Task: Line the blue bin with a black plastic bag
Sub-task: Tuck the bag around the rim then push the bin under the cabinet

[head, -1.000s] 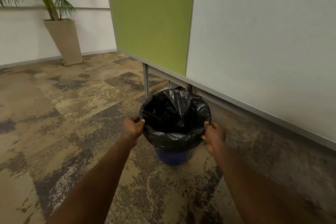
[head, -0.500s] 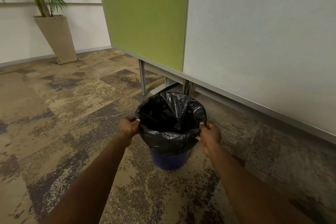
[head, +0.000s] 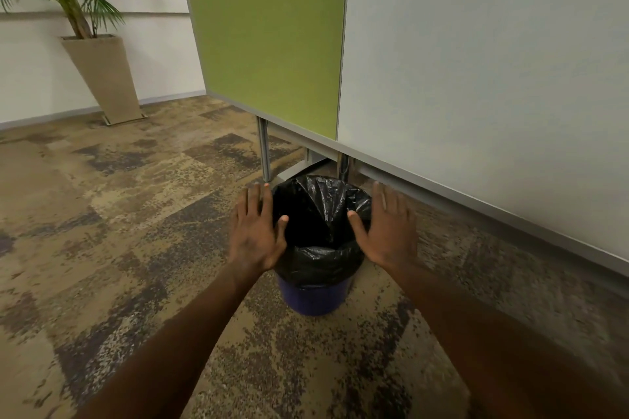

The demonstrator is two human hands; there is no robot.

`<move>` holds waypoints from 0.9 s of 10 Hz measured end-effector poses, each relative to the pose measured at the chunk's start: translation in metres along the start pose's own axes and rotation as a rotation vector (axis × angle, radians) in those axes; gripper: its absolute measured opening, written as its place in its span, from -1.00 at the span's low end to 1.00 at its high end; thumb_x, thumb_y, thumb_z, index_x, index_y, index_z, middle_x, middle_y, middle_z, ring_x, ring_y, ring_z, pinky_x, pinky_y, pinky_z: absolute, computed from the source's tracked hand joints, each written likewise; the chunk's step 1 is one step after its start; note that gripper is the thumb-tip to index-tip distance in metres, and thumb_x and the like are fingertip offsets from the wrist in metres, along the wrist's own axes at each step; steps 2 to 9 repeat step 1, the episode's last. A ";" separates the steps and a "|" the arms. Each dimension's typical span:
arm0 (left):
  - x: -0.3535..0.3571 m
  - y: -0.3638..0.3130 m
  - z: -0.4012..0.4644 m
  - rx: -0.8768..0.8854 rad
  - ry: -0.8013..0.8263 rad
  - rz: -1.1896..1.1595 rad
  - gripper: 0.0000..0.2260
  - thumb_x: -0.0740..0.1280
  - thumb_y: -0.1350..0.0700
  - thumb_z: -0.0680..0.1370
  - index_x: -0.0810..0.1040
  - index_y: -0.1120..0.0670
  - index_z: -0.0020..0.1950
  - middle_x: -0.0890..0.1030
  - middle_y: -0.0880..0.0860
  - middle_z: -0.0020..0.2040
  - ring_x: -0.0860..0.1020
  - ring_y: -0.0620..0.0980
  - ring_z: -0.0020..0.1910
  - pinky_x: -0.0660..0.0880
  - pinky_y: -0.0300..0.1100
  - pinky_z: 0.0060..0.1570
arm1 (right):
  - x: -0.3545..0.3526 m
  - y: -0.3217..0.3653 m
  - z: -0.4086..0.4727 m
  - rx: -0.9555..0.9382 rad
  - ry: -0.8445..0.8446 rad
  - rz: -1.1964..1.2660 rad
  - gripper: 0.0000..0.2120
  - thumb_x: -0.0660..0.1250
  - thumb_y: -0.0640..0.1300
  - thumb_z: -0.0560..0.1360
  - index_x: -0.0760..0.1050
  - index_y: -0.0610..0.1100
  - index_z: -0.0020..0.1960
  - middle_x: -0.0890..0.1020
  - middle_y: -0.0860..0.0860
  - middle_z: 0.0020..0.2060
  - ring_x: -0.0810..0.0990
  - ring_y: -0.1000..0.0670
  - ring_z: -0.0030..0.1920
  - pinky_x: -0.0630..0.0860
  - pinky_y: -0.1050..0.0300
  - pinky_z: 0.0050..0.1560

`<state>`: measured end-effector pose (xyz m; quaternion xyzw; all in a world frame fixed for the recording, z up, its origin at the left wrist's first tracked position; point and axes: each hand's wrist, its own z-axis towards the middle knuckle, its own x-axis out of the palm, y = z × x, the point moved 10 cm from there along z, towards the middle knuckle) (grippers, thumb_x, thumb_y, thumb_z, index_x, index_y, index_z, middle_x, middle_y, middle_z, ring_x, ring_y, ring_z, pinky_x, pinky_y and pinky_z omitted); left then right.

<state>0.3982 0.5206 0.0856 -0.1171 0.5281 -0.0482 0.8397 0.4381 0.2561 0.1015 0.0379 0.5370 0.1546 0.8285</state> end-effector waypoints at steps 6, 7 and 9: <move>-0.018 -0.022 0.000 0.108 -0.080 0.045 -0.28 0.19 -0.12 0.67 -0.06 0.11 0.71 0.02 0.18 0.71 -0.06 0.23 0.70 0.01 0.18 0.65 | -0.023 0.023 0.003 -0.106 -0.029 -0.070 -0.16 -0.01 0.38 0.63 -0.05 -0.13 0.71 0.09 -0.16 0.69 0.05 -0.22 0.69 0.15 -0.29 0.62; -0.018 -0.022 0.000 0.108 -0.080 0.045 -0.28 0.19 -0.12 0.67 -0.06 0.11 0.71 0.02 0.18 0.71 -0.06 0.23 0.70 0.01 0.18 0.65 | -0.023 0.023 0.003 -0.106 -0.029 -0.070 -0.16 -0.01 0.38 0.63 -0.05 -0.13 0.71 0.09 -0.16 0.69 0.05 -0.22 0.69 0.15 -0.29 0.62; -0.018 -0.022 0.000 0.108 -0.080 0.045 -0.28 0.19 -0.12 0.67 -0.06 0.11 0.71 0.02 0.18 0.71 -0.06 0.23 0.70 0.01 0.18 0.65 | -0.023 0.023 0.003 -0.106 -0.029 -0.070 -0.16 -0.01 0.38 0.63 -0.05 -0.13 0.71 0.09 -0.16 0.69 0.05 -0.22 0.69 0.15 -0.29 0.62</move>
